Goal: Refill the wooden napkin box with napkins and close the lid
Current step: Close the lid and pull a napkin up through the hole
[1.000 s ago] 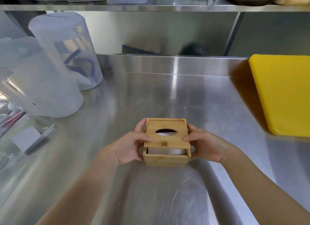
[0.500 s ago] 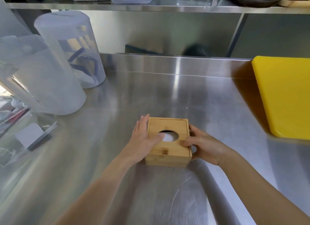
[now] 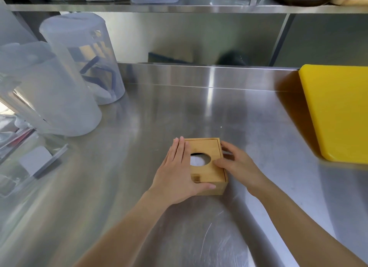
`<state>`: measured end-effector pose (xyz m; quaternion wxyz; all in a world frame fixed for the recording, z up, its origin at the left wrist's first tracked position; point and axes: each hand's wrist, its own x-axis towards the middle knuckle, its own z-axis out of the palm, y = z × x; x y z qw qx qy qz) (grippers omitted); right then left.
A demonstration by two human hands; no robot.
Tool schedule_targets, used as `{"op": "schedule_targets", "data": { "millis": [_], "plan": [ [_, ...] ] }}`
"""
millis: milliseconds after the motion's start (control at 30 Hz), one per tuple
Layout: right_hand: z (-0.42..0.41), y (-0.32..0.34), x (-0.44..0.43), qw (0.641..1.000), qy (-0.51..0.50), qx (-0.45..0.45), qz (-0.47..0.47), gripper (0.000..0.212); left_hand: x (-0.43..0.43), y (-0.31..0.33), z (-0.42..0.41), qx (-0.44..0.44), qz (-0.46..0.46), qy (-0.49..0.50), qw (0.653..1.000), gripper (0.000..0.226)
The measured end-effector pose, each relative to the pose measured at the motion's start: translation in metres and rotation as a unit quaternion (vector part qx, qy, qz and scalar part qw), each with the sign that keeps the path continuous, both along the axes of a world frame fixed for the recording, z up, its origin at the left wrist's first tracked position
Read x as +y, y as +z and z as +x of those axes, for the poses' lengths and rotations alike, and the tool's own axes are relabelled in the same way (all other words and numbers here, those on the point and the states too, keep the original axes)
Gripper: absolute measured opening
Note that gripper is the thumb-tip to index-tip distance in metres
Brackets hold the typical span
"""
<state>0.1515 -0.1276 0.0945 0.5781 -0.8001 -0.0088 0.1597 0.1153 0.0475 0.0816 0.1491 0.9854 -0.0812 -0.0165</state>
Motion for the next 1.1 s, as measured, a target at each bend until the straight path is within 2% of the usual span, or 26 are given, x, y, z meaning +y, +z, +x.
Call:
{"op": "schedule_targets", "data": {
  "millis": [33, 100, 167, 200, 267, 400, 567, 667, 733, 833, 900, 1000, 1100],
  "plan": [
    [0.000, 0.000, 0.001, 0.995, -0.006, -0.074, -0.060, 0.051, -0.001, 0.000, -0.001, -0.005, -0.001, 0.004, 1.000, 0.128],
    [-0.002, 0.002, 0.005, 0.961, 0.015, -0.227, -0.154, 0.042, -0.002, 0.001, -0.001, -0.009, 0.002, 0.004, 1.000, 0.128],
    [-0.003, 0.008, 0.009, 0.920, 0.091, -0.307, -0.226, 0.026, -0.002, 0.001, -0.001, -0.016, 0.007, 0.007, 1.000, 0.127],
    [-0.004, 0.010, 0.013, 0.900, 0.139, -0.317, -0.263, 0.026, -0.002, 0.000, -0.001, -0.020, 0.009, 0.009, 1.000, 0.127],
    [-0.002, 0.014, 0.021, 0.869, 0.224, -0.297, -0.327, 0.030, -0.002, -0.001, -0.001, -0.027, 0.011, 0.010, 1.000, 0.126],
    [0.007, 0.023, 0.037, 0.838, 0.283, -0.215, -0.414, 0.038, -0.003, -0.001, -0.001, -0.032, 0.009, 0.007, 0.999, 0.124],
    [0.016, 0.033, 0.048, 0.732, 0.380, -0.171, -0.539, 0.046, -0.001, -0.001, -0.002, -0.013, -0.024, 0.007, 1.000, 0.122],
    [0.020, 0.033, 0.055, 0.670, 0.395, -0.173, -0.604, 0.049, 0.000, 0.000, -0.002, -0.012, -0.025, 0.004, 1.000, 0.122],
    [0.022, 0.032, 0.061, 0.645, 0.396, -0.170, -0.631, 0.048, 0.000, -0.001, -0.002, -0.013, -0.028, -0.003, 1.000, 0.120],
    [0.021, 0.034, 0.069, 0.625, 0.394, -0.167, -0.653, 0.041, 0.001, -0.003, -0.002, -0.015, -0.031, -0.011, 0.999, 0.118],
    [0.020, 0.036, 0.072, 0.624, 0.387, -0.178, -0.655, 0.041, 0.002, -0.004, -0.002, -0.015, -0.030, -0.011, 0.999, 0.119],
    [0.020, 0.039, 0.071, 0.633, 0.373, -0.203, -0.647, 0.039, 0.001, -0.002, -0.002, -0.008, -0.035, -0.003, 0.999, 0.118],
    [0.017, 0.040, 0.067, 0.662, 0.359, -0.246, -0.610, 0.031, 0.001, -0.001, -0.002, -0.005, -0.038, -0.005, 0.999, 0.118]
  ]
}}
